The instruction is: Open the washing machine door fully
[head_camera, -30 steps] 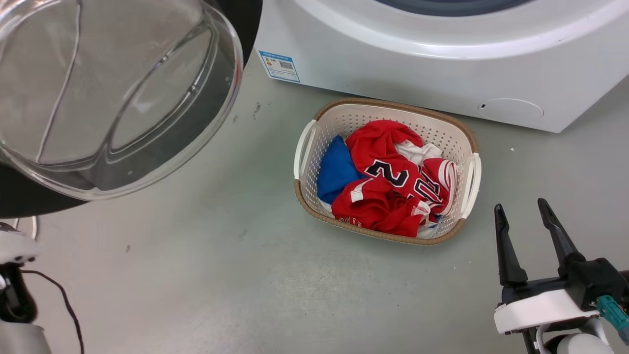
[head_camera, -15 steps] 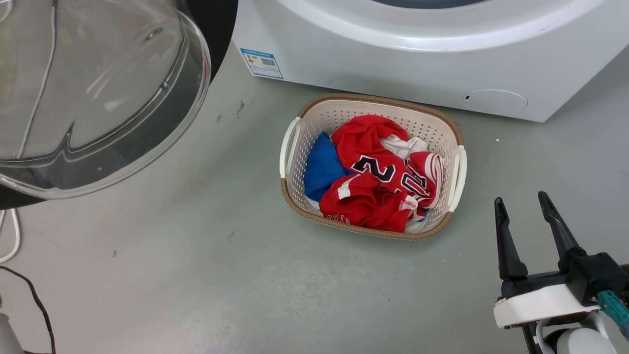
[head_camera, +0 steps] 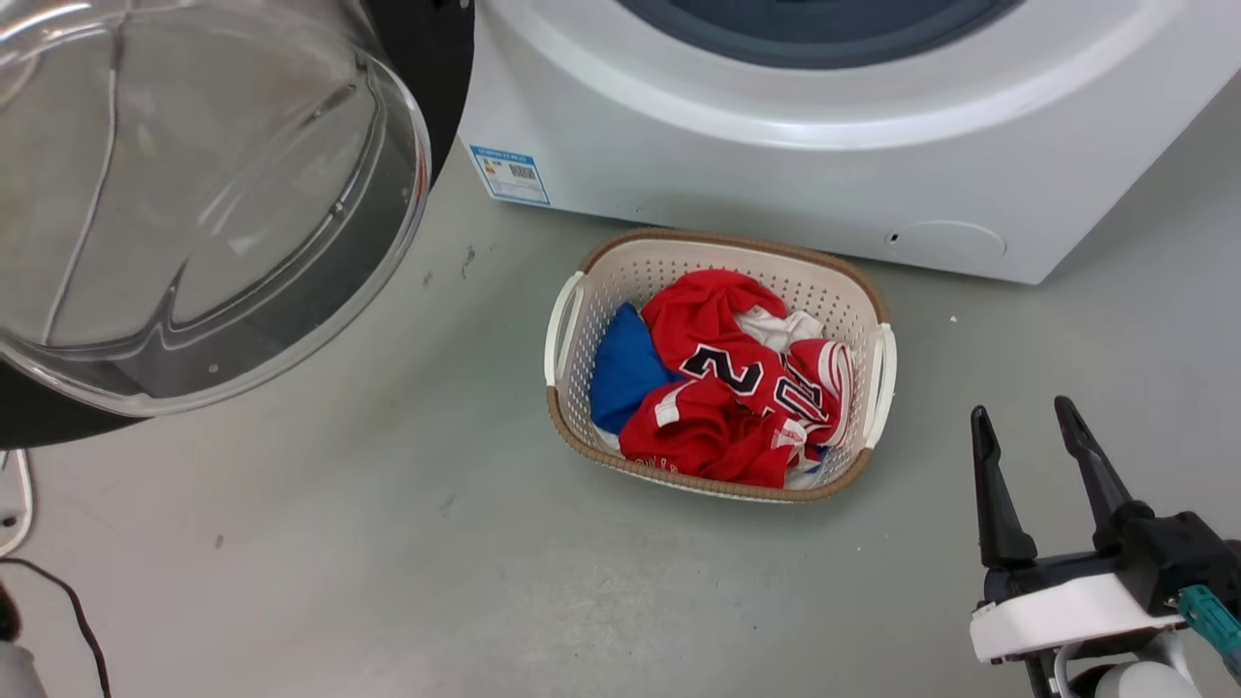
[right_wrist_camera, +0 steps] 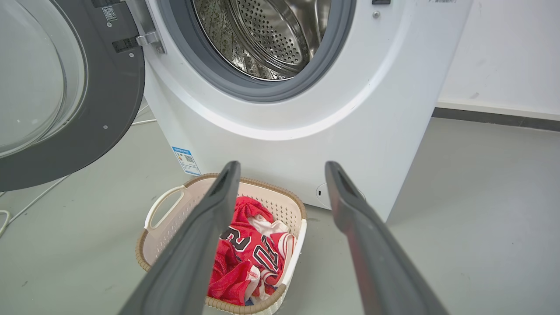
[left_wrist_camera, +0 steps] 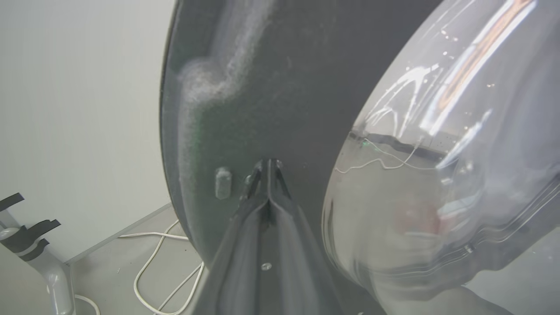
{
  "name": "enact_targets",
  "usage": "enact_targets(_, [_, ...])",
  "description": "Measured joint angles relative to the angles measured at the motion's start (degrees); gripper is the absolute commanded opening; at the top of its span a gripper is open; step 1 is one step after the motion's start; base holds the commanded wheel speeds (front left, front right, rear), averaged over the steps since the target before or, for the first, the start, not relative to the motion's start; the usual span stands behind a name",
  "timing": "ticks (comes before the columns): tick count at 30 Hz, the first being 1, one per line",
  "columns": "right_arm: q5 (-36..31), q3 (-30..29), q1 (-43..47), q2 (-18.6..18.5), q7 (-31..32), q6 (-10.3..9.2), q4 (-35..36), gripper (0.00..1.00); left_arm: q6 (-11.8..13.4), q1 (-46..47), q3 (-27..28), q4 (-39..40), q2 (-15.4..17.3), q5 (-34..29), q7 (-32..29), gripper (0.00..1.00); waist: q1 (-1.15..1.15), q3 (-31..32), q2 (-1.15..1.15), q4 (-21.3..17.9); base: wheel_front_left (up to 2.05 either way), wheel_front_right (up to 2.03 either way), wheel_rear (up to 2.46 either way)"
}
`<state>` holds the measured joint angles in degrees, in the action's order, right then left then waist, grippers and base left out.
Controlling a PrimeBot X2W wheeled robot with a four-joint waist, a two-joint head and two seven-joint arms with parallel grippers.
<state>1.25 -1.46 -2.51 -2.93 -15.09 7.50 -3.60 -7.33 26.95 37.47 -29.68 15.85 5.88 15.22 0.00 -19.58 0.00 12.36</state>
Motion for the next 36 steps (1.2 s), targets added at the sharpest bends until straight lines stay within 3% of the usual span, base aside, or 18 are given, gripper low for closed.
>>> enact_targets(14, [4.16, -0.21, 3.75, -0.01, 0.00, 0.00, -0.83, 1.00, 0.00, -9.93, -2.46, 10.51, -3.01, -0.69, 0.00, 0.00, 0.00, 9.82, 0.00, -1.08, 0.00, 0.00, 0.00])
enact_targets(29, [5.04, -0.85, 7.44, 0.01, 0.00, 0.00, 1.49, 1.00, 0.07, -22.75, -12.43, 28.93, -10.63, -5.10, 0.00, 0.00, -0.01, 17.73, 0.00, -4.36, 0.00, 0.00, 0.00])
enact_targets(36, [5.42, -1.05, 8.69, 0.00, 0.00, 0.00, 2.71, 1.00, 0.52, -30.03, -17.42, 34.20, -12.34, -5.83, 0.00, 0.00, -0.01, 19.76, 0.00, -7.66, 0.00, 0.00, 0.00])
